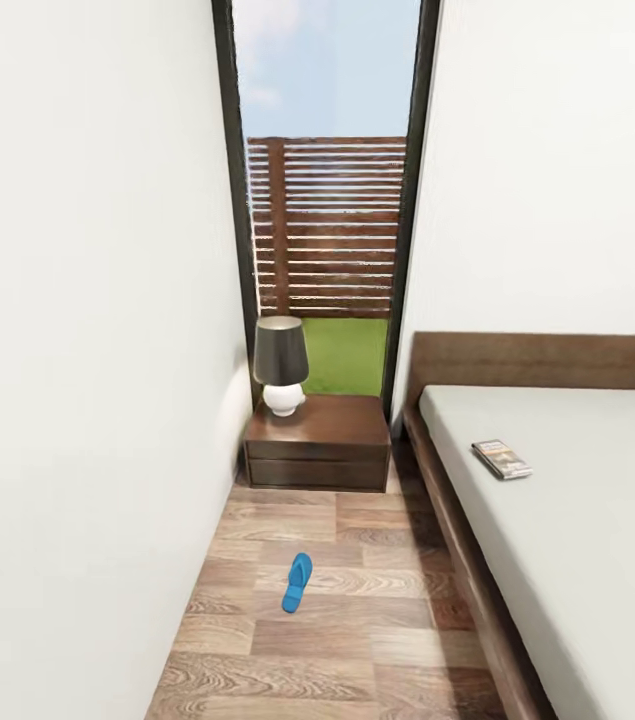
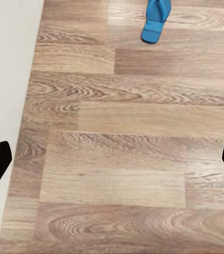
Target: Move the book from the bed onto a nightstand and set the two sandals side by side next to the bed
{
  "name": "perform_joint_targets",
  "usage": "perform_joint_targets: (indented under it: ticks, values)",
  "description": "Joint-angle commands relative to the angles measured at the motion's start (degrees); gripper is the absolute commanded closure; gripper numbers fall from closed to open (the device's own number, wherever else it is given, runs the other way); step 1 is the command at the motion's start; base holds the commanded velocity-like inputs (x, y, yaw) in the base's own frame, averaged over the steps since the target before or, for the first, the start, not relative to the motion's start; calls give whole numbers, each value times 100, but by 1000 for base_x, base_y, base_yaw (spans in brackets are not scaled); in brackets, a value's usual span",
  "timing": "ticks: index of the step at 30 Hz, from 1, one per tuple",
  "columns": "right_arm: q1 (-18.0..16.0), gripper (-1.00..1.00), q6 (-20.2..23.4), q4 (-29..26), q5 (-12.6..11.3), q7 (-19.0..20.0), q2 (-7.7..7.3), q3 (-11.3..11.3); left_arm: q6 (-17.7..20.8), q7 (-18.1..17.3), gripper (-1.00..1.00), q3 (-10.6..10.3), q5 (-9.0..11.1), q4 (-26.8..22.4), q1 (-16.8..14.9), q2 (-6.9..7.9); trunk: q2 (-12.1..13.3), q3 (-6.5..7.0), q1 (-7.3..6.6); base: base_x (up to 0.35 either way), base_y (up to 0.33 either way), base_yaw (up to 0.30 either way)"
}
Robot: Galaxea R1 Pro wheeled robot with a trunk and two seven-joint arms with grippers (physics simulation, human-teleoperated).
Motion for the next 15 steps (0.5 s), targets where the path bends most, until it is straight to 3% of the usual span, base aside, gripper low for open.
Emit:
perform_joint_targets:
  ticks: [1, 5, 10, 15]
  values:
    - [-3, -100, -19, 4, -5, 1, 1, -8, -18, 2, -100, 1, 2, 3, -3, 0, -2, -5, 3, 297, 0, -67]
    - [-3, -100, -19, 4, -5, 1, 1, -8, -18, -2, -100, 1, 2, 3, -3, -1, -2, 4, 3, 212, 0, -183]
    - [-3, -100, -19, 4, -5, 1, 1, -8, -19, -2, -100, 1, 2, 3, -3, -1, -2, 19, 3, 43, 0, -231]
    - [-3, -100, -19, 4, -5, 1, 1, -8, -19, -2, -100, 1, 2, 3, -3, -1, -2, 22, 3, 5, 0, -54]
